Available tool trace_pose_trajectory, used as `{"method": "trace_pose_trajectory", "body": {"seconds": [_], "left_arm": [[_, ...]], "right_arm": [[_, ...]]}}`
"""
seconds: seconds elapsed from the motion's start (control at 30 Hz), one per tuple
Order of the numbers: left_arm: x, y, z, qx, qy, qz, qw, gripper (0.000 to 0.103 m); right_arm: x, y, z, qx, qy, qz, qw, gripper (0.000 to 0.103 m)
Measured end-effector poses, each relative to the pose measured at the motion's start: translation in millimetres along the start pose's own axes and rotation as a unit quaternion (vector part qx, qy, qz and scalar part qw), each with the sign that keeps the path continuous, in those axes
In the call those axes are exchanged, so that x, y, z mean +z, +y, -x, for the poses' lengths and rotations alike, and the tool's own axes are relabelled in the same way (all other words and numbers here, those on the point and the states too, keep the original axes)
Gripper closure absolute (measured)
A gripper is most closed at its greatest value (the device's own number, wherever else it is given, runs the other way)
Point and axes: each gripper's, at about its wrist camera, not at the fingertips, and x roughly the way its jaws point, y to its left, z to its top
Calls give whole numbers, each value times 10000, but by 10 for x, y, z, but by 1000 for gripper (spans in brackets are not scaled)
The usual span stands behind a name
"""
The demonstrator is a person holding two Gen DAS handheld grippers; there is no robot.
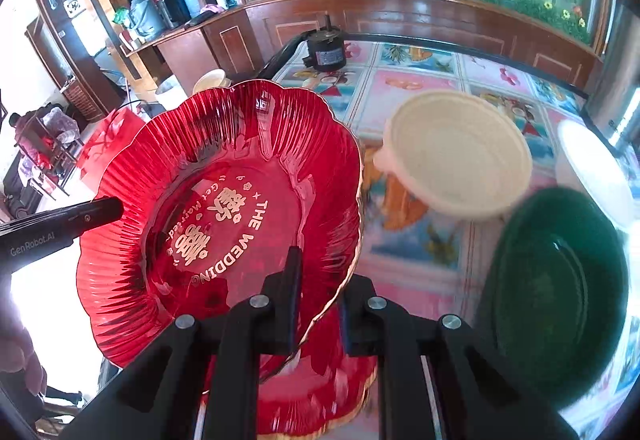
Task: Organize plates and bowls
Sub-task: 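Lift the large red plate with both grippers and carry it along the table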
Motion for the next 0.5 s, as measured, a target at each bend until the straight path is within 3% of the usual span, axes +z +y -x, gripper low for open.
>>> {"method": "trace_pose_trajectory", "body": {"seconds": [0.3,0.5], "left_arm": [[-793,50,426,211,-110,43,9997,91],[-1334,144,491,257,6,185,9995,91]], "right_arm": [[-568,191,323,118,142,232,9996,88],[-981,313,385,218,363,387,9984,87]]}}
